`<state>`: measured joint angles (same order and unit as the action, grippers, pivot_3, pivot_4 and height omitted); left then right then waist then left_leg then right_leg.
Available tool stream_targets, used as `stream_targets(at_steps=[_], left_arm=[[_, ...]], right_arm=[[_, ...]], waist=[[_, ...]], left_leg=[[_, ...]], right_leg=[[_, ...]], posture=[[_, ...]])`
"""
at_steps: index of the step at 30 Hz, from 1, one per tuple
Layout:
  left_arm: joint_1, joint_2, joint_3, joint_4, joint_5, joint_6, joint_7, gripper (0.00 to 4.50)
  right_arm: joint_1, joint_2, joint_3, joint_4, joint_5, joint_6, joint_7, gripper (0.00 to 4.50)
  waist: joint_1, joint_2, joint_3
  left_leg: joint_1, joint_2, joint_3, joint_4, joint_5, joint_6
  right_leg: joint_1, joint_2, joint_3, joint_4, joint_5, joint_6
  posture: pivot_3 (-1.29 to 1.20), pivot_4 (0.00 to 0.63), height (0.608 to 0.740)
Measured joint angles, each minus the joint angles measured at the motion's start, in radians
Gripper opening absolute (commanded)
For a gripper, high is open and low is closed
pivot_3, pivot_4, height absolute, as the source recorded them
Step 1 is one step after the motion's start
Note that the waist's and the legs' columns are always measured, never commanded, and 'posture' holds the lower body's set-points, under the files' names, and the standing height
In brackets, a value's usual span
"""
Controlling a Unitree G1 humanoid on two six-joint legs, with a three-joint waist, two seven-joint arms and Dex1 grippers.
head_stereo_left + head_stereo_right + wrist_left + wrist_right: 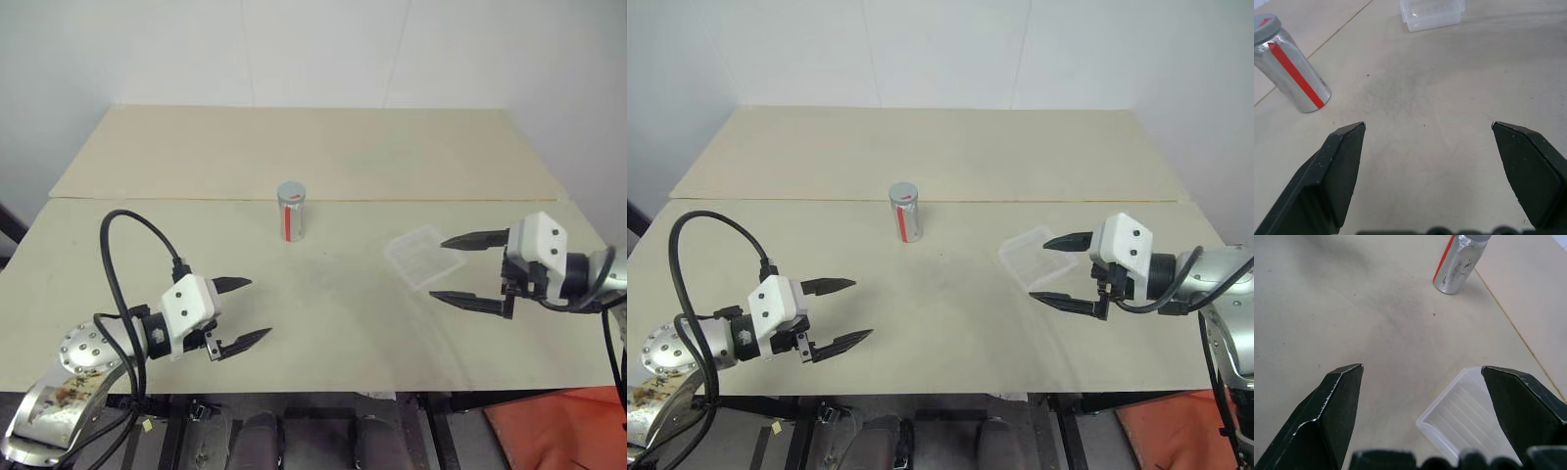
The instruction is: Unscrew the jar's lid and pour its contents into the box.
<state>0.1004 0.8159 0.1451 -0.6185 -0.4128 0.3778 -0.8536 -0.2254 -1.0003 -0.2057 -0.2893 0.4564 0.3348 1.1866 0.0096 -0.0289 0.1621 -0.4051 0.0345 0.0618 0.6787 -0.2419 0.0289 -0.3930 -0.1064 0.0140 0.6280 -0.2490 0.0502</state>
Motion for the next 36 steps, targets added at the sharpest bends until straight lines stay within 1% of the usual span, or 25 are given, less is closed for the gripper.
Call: stream_targets(at_steps=[11, 15, 16, 17, 20, 21, 24, 28, 36], left_arm=[[0.033, 0.000, 0.041, -0.027, -0.006, 0.016, 0.016, 4.48], [0.032, -0.036, 0.060, -0.027, -0.005, 0.014, 0.048, 4.48], [0.012, -0.073, 0.054, -0.015, 0.009, 0.004, 0.080, 4.48], [-0.025, -0.131, 0.045, 0.011, 0.036, -0.011, 0.129, 4.48], [-0.134, -0.368, -0.005, 0.119, 0.120, -0.070, 0.333, 4.48], [-0.144, -0.406, -0.028, 0.150, 0.145, -0.086, 0.373, 4.48], [-0.165, -0.472, -0.078, 0.247, 0.236, -0.127, 0.460, 4.48], [-0.231, -0.561, -0.120, 0.355, 0.307, -0.163, 0.557, 4.48], [-0.345, -0.633, -0.166, 0.549, 0.342, -0.265, 0.584, 4.48]], right_arm=[[-0.031, 0.000, 0.025, 0.041, -0.004, -0.005, 0.017, 4.50], [-0.047, 0.020, 0.032, 0.053, -0.012, -0.019, 0.004, 4.50], [-0.062, 0.035, 0.033, 0.061, -0.014, -0.018, -0.014, 4.50], [-0.080, 0.050, 0.034, 0.067, -0.019, -0.016, -0.035, 4.50], [-0.124, 0.085, 0.048, 0.065, -0.032, -0.010, -0.090, 4.50], [-0.126, 0.088, 0.053, 0.063, -0.035, -0.007, -0.099, 4.50], [-0.122, 0.097, 0.064, 0.063, -0.042, 0.003, -0.124, 4.50], [-0.111, 0.099, 0.072, 0.040, -0.043, 0.011, -0.147, 4.50], [-0.092, 0.100, 0.071, -0.002, -0.044, 0.038, -0.197, 4.50]], waist=[[0.000, 0.000, 0.000], [0.000, 0.000, 0.000], [0.000, 0.000, 0.000], [0.002, 0.002, -0.001], [0.007, 0.002, -0.001], [0.006, 0.001, -0.001], [0.004, 0.001, -0.001], [0.003, 0.001, -0.001], [0.003, 0.001, -0.001]], left_leg=[[0.000, 0.000, 0.000, 0.000, 0.000, 0.000], [0.000, 0.000, 0.000, 0.000, 0.000, 0.000], [0.001, 0.000, 0.000, 0.000, 0.000, 0.000], [0.001, -0.001, 0.000, 0.001, 0.000, 0.000], [0.000, -0.001, -0.001, 0.002, 0.000, 0.000], [-0.001, -0.001, -0.002, 0.002, 0.000, 0.000], [-0.002, -0.002, -0.001, 0.001, 0.000, 0.001], [-0.001, -0.002, -0.002, 0.001, 0.000, 0.001], [-0.001, -0.002, -0.001, 0.001, 0.000, 0.001]], right_leg=[[0.000, 0.000, 0.000, 0.000, 0.000, 0.000], [0.000, 0.000, 0.000, 0.000, 0.000, 0.000], [0.001, 0.000, 0.000, 0.000, 0.000, 0.000], [0.002, 0.000, 0.000, 0.000, 0.001, 0.001], [0.004, 0.000, -0.001, -0.002, 0.002, 0.002], [0.003, -0.001, -0.001, -0.002, 0.002, 0.002], [0.001, -0.001, 0.000, -0.002, 0.002, 0.002], [0.002, -0.001, -0.001, -0.001, 0.002, 0.002], [0.002, -0.001, -0.001, -0.001, 0.002, 0.002]], posture=[[0.00, 0.150, 0.740], [0.00, 0.150, 0.740], [0.00, 0.150, 0.740], [0.00, 0.150, 0.740], [0.00, 0.150, 0.740], [0.00, 0.150, 0.740], [0.00, 0.150, 0.740], [0.00, 0.150, 0.740], [0.00, 0.150, 0.740]])
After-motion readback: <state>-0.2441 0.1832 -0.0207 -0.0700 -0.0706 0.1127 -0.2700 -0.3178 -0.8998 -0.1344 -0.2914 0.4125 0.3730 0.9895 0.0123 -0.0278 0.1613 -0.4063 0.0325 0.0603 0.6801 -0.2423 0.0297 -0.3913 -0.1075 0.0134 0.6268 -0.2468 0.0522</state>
